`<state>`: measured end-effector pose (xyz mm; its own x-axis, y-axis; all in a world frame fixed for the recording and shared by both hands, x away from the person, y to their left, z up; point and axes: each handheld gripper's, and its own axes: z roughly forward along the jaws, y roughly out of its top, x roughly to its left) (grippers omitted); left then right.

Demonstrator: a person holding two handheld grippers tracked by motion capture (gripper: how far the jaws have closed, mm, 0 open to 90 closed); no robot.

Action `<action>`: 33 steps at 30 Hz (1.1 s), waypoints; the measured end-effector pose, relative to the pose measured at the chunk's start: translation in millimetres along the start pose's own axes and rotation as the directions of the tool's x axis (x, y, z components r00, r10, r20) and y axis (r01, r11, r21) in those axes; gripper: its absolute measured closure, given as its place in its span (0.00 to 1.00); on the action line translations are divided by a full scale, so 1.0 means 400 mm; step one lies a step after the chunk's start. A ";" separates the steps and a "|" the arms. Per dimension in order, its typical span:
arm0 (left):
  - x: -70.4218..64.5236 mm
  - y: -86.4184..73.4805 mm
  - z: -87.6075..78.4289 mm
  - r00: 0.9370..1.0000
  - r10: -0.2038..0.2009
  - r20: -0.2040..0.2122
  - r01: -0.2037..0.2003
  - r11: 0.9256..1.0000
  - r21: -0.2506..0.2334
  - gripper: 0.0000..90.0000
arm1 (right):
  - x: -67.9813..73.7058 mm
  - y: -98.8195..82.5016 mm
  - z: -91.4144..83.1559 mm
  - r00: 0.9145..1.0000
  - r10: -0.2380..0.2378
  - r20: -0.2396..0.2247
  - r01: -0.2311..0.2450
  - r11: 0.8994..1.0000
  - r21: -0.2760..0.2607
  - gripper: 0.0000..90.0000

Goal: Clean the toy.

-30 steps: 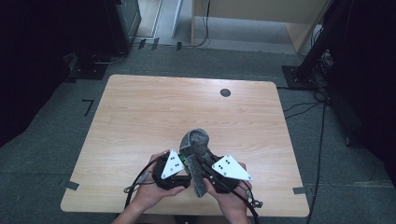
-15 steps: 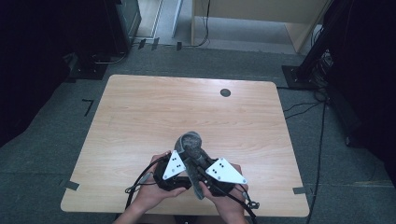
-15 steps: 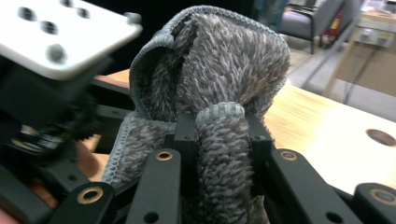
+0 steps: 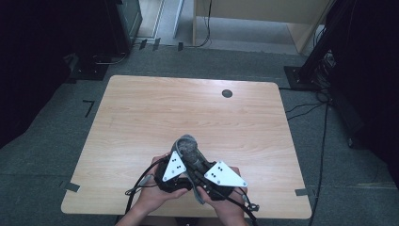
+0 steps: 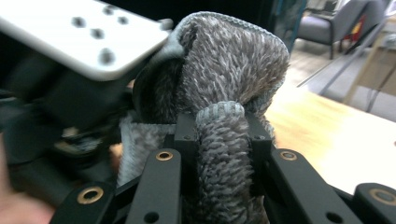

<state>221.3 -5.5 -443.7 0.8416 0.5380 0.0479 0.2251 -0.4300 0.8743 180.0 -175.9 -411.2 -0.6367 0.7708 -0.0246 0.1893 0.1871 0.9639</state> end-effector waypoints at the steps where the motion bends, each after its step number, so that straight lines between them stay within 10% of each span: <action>1: -0.002 0.001 -0.001 1.000 0.006 -0.003 -0.006 1.000 -0.001 0.38 | -0.008 0.001 -0.003 1.000 0.001 0.016 -0.001 1.000 -0.004 0.82; 7: 0.028 -0.001 -0.009 0.999 -0.036 -0.037 0.036 0.999 0.003 0.38 | -0.028 0.003 -0.015 0.996 0.018 0.083 -0.019 1.000 0.013 0.82; 15: 0.010 -0.004 -0.002 1.000 -0.019 -0.019 0.019 1.000 -0.003 0.38 | 0.023 0.001 0.005 0.999 -0.033 -0.014 0.033 0.999 0.007 0.82; 24: 0.029 -0.001 -0.010 0.999 -0.034 -0.042 0.034 0.999 0.005 0.38 | -0.035 0.000 -0.011 0.996 0.033 0.085 -0.034 0.999 0.008 0.83; 33: 0.012 -0.005 0.001 0.999 -0.034 -0.015 0.034 0.999 0.013 0.38 | 0.028 -0.003 0.012 0.999 -0.050 0.002 0.050 0.999 0.014 0.83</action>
<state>225.1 -2.4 -445.3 0.8262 0.5628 0.0252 0.2602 -0.4208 0.8690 176.4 -164.6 -413.9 -0.6437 0.7617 -0.0737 0.1676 0.2342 0.9576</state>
